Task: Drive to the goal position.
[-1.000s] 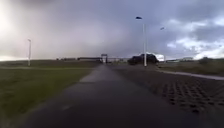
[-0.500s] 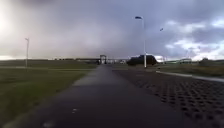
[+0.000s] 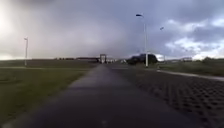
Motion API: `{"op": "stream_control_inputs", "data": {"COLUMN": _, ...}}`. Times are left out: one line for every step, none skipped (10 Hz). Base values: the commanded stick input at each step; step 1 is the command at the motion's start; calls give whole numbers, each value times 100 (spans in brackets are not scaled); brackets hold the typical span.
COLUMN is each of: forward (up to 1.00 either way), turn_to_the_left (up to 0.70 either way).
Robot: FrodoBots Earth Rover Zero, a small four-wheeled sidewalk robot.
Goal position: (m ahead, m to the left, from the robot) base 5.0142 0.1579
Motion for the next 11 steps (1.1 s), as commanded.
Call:
{"op": "stream_control_inputs", "data": {"forward": 70, "turn_to_the_left": 0}}
{"op": "stream_control_inputs", "data": {"forward": 70, "turn_to_the_left": 0}}
{"op": "stream_control_inputs", "data": {"forward": 70, "turn_to_the_left": -1}}
{"op": "stream_control_inputs", "data": {"forward": 70, "turn_to_the_left": -9}}
{"op": "stream_control_inputs", "data": {"forward": 70, "turn_to_the_left": -14}}
{"op": "stream_control_inputs", "data": {"forward": 70, "turn_to_the_left": -14}}
{"op": "stream_control_inputs", "data": {"forward": 70, "turn_to_the_left": -14}}
{"op": "stream_control_inputs", "data": {"forward": 70, "turn_to_the_left": -14}}
{"op": "stream_control_inputs", "data": {"forward": 70, "turn_to_the_left": -14}}
{"op": "stream_control_inputs", "data": {"forward": 70, "turn_to_the_left": -14}}
{"op": "stream_control_inputs", "data": {"forward": 70, "turn_to_the_left": -14}}
